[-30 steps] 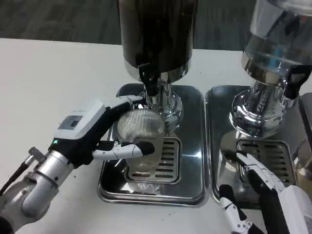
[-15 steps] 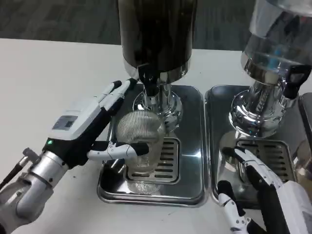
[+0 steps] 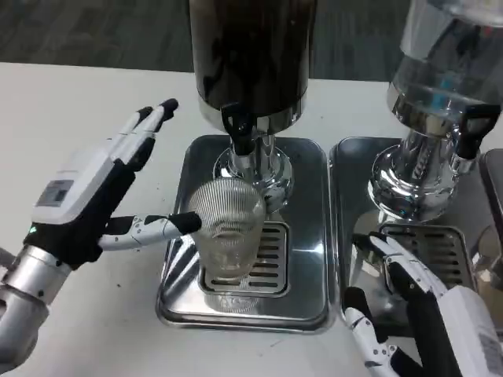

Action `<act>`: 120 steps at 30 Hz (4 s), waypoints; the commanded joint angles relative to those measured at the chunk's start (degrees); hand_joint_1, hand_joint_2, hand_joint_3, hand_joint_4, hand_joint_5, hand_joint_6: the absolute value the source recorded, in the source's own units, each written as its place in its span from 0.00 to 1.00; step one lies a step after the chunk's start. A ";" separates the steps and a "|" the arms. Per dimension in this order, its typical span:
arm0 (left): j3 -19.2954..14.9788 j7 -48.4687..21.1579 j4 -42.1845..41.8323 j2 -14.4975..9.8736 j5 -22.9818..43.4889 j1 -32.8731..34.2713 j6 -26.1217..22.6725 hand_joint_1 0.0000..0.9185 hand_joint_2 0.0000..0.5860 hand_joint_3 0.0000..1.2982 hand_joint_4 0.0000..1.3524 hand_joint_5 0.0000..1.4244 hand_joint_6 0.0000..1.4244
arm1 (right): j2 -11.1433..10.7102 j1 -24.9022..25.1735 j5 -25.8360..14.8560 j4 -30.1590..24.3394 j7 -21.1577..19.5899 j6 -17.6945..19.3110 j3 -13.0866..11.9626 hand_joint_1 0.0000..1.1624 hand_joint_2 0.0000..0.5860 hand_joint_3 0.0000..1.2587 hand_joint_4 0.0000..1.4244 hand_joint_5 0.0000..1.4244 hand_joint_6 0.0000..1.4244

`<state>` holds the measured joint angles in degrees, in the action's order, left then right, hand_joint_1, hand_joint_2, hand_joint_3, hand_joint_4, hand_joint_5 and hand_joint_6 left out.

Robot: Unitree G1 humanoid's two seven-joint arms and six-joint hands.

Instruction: Grasp the cup under the faucet to collect the drink, then remove the cup.

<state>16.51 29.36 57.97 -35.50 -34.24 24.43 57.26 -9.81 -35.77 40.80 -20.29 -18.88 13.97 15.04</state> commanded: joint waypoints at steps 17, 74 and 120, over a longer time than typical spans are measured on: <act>-20.26 -77.26 -16.35 -3.35 72.46 -0.79 -20.83 0.00 0.17 0.32 0.27 0.25 0.28 | 0.60 2.45 -3.81 2.26 0.58 1.89 0.74 0.26 0.72 0.21 0.13 0.12 0.08; -25.56 -109.94 -11.69 7.28 60.10 21.01 -64.81 0.00 0.11 0.11 0.02 0.06 0.07 | 4.55 1.94 -7.26 6.73 -2.83 4.28 1.09 0.21 0.72 0.26 0.17 0.14 0.09; -20.58 -106.81 -17.72 9.85 52.97 15.62 -40.65 0.00 0.12 0.13 0.05 0.08 0.07 | 4.41 1.71 -8.68 6.53 -1.91 4.52 0.57 0.21 0.72 0.27 0.17 0.14 0.09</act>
<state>-5.18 -76.64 41.34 -25.94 19.62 41.12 15.42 -5.26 -33.99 32.12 -13.72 -20.95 17.95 15.72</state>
